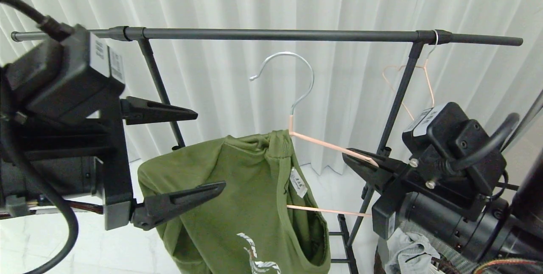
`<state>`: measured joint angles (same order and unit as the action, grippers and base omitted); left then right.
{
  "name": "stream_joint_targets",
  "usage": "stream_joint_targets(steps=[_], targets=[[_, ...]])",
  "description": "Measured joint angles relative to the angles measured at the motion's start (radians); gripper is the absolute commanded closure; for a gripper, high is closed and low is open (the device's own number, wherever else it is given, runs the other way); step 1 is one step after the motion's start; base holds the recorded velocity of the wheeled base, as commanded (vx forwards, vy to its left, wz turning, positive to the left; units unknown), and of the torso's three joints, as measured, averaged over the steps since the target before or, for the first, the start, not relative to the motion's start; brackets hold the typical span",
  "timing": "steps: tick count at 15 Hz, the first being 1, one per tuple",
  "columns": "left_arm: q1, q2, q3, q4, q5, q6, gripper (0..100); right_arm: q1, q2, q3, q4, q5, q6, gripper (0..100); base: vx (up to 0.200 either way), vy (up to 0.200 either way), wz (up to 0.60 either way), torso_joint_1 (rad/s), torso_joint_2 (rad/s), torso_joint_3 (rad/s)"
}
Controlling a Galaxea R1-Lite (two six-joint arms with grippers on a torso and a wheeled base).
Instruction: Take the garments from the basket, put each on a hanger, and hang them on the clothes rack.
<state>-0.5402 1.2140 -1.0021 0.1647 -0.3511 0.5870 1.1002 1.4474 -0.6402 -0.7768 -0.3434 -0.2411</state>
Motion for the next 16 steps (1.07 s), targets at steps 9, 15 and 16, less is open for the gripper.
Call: stream_joint_targets(steps=[9,15,16], targets=[[-0.003,0.078,0.028,0.001,-0.041,0.016,100,0.059,-0.002,-0.001,-0.001,0.000,-0.020,100,0.000,0.000,0.00,0.000,0.00,0.000],[-0.002,0.077,0.043,-0.038,-0.042,0.016,100,0.059,0.000,-0.004,-0.019,-0.002,-0.026,100,0.000,0.000,0.00,0.000,0.00,0.000],[-0.002,0.077,0.047,-0.043,-0.042,0.017,100,0.059,0.000,-0.004,-0.020,-0.002,-0.027,100,0.000,0.000,0.00,0.000,0.00,0.000]])
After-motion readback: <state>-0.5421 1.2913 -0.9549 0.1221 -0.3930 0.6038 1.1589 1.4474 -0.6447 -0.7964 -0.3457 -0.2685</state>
